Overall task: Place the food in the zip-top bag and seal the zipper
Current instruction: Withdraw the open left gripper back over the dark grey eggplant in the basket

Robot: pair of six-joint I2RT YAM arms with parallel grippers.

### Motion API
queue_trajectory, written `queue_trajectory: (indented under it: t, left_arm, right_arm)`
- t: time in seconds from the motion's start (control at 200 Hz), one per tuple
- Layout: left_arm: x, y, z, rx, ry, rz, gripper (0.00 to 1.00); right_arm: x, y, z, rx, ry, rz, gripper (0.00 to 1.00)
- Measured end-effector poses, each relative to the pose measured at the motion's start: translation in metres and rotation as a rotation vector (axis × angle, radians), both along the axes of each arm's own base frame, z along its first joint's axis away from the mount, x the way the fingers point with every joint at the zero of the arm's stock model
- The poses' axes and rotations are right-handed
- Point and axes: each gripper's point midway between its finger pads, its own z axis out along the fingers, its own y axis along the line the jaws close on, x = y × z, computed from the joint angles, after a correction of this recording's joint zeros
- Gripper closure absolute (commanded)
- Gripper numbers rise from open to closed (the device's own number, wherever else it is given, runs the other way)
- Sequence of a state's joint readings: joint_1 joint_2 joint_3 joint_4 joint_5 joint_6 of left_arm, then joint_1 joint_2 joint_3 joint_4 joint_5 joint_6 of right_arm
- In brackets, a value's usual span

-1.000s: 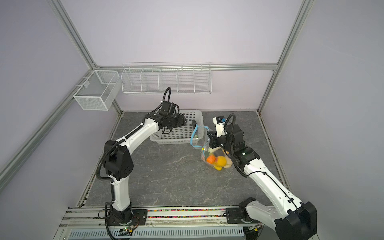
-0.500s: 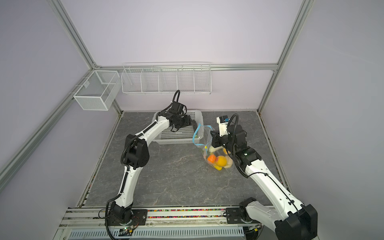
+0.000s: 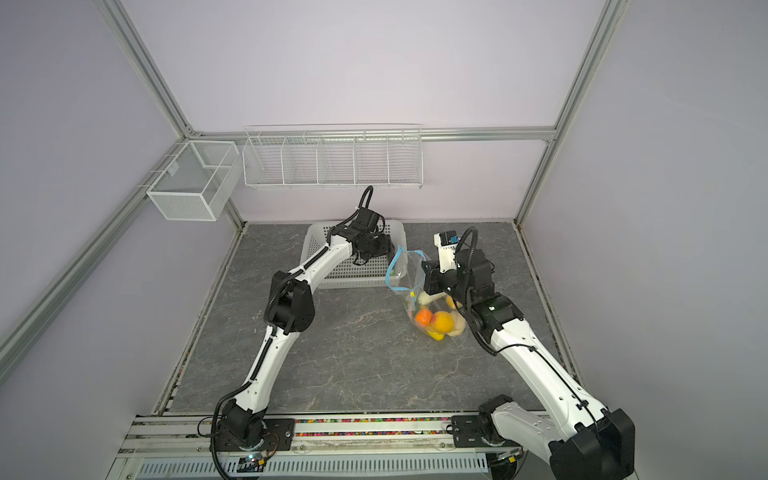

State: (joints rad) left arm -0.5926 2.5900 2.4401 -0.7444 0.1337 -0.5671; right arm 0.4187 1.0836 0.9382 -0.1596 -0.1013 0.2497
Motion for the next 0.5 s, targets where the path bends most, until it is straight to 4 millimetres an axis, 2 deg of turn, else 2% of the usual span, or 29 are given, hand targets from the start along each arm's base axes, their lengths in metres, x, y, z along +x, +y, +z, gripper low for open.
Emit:
queue_trajectory:
  t: [0.2,0.5]
  left_arm:
    - [-0.001,-0.003,-0.014,0.026,0.004,0.011,0.36]
    - [0.007,-0.002,-0.018,0.037,-0.026,0.035,0.4]
  right_arm:
    - [0.0,0.0,0.0,-0.003,-0.001,0.001,0.94]
    - [-0.001,0.0,-0.001,-0.003,0.003,0.004,0.93]
